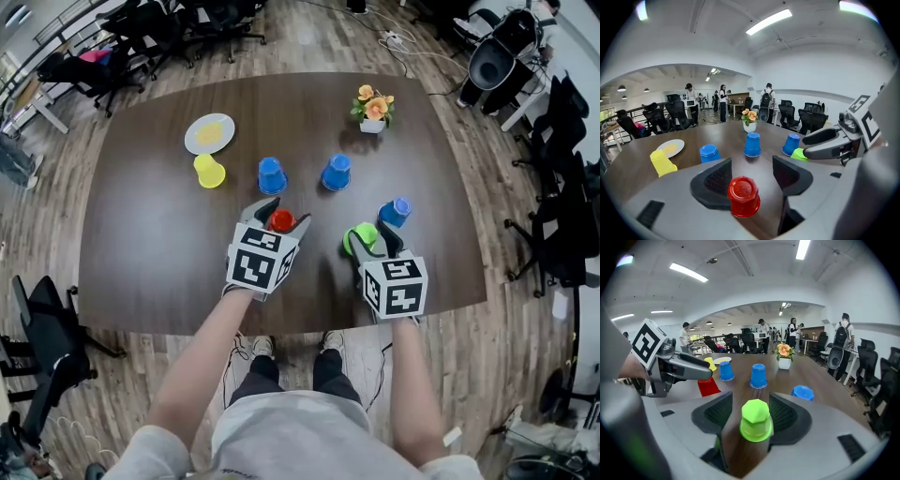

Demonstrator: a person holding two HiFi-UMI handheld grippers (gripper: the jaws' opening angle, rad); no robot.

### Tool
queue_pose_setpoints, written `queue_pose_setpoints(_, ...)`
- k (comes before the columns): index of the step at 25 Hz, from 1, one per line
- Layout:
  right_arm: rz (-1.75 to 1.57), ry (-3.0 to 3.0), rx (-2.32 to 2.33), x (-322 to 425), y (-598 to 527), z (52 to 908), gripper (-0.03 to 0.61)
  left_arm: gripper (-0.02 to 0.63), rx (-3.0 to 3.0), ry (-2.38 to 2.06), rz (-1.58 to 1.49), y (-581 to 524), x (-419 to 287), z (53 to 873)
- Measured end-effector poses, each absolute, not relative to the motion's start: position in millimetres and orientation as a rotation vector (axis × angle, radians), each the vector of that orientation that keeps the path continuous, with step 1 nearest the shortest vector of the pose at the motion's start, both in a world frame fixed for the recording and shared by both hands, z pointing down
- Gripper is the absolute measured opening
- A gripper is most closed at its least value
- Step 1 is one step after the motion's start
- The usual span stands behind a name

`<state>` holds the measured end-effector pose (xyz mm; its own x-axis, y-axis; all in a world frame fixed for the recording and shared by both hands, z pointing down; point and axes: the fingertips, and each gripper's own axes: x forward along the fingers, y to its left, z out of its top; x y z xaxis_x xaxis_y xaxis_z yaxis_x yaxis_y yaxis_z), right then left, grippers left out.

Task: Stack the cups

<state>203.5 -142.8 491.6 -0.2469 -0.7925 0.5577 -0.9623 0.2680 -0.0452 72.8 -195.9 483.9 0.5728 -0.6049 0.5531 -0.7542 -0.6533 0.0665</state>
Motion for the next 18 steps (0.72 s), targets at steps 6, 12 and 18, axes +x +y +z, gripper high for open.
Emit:
queue_pose_setpoints(6,0.58,-2.065,1.565,207,-140,513,0.23,0.273,2.52,-1.122,0.705,-193,74,480)
queue_pose_setpoints(12,0.609,-2.021,1.528,214,-139,527,0.225,0.273,2.495,-1.151,0.707,-192,64,482)
queue_pose_setpoints(18,0.565,-2.072,1.509,195,-150,518,0.218,0.273,2.468,-1.191,0.704,-191,46,483)
